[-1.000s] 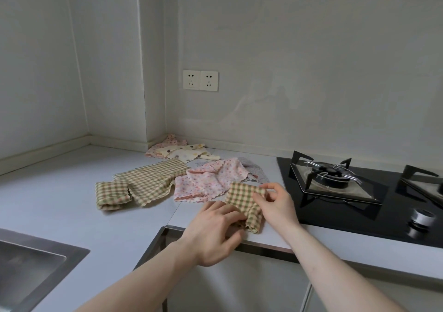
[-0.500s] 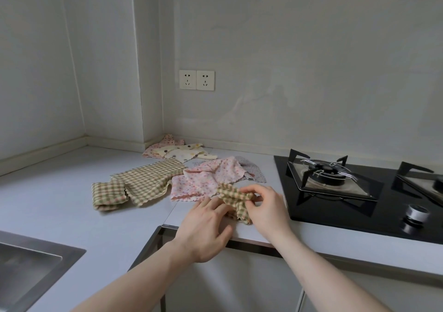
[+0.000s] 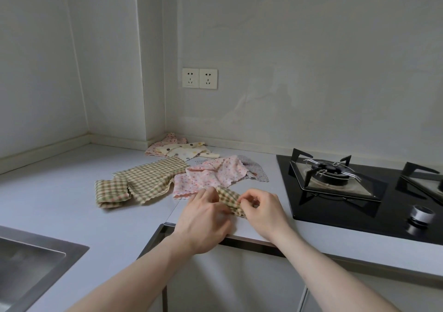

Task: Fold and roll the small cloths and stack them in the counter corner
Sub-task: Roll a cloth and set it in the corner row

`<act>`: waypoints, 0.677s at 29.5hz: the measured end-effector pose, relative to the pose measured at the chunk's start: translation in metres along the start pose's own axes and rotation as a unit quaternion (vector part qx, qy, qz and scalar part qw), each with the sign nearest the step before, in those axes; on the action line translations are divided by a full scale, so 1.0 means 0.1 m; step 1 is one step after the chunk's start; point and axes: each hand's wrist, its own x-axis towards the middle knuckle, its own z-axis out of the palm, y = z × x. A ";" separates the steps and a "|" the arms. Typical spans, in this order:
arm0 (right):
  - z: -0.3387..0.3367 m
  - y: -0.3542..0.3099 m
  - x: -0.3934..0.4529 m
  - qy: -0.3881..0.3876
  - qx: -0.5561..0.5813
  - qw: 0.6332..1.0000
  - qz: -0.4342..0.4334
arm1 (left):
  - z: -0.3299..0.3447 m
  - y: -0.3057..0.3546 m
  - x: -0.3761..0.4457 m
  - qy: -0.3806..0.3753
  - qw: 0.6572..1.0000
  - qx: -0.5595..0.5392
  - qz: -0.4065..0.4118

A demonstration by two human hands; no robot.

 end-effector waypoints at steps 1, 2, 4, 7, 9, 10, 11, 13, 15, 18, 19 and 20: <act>0.00 0.01 0.01 0.000 0.008 1.000 0.002 | -0.01 -0.01 0.00 0.002 1.000 0.004 0.000; 0.01 0.02 0.01 -0.002 0.015 1.000 0.007 | -0.01 -0.02 0.00 0.007 1.000 0.005 0.000; 0.01 0.04 0.00 -0.010 0.020 1.000 0.011 | 0.00 -0.03 0.00 0.017 1.000 0.000 0.008; 0.01 0.05 0.00 -0.011 0.022 1.000 0.004 | 0.02 -0.04 0.00 0.001 1.000 -0.001 0.016; 0.00 0.04 0.00 -0.015 0.026 1.000 0.003 | 0.04 -0.04 0.00 -0.014 1.000 0.003 0.005; -0.01 0.02 0.01 -0.018 0.026 0.999 0.005 | 0.04 -0.04 0.01 -0.017 1.000 0.007 0.000; -0.01 0.01 0.01 -0.022 0.022 0.999 0.007 | 0.04 -0.05 0.01 -0.017 1.000 0.010 -0.005; -0.01 0.01 0.02 -0.023 0.001 1.000 0.012 | 0.02 -0.05 0.02 -0.020 1.000 0.011 -0.018; 0.00 0.02 0.04 -0.021 -0.025 0.999 0.027 | 0.02 -0.06 0.04 -0.024 0.999 0.006 -0.030; 0.03 0.02 0.05 -0.023 -0.048 0.998 0.044 | 0.00 -0.09 0.05 -0.027 0.999 0.007 -0.036; 0.04 0.03 0.05 -0.021 -0.056 0.997 0.043 | 0.00 -0.10 0.06 -0.028 0.999 0.016 -0.032; 0.05 0.04 0.05 -0.019 -0.065 0.997 0.042 | 0.01 -0.10 0.06 -0.030 0.999 0.025 -0.029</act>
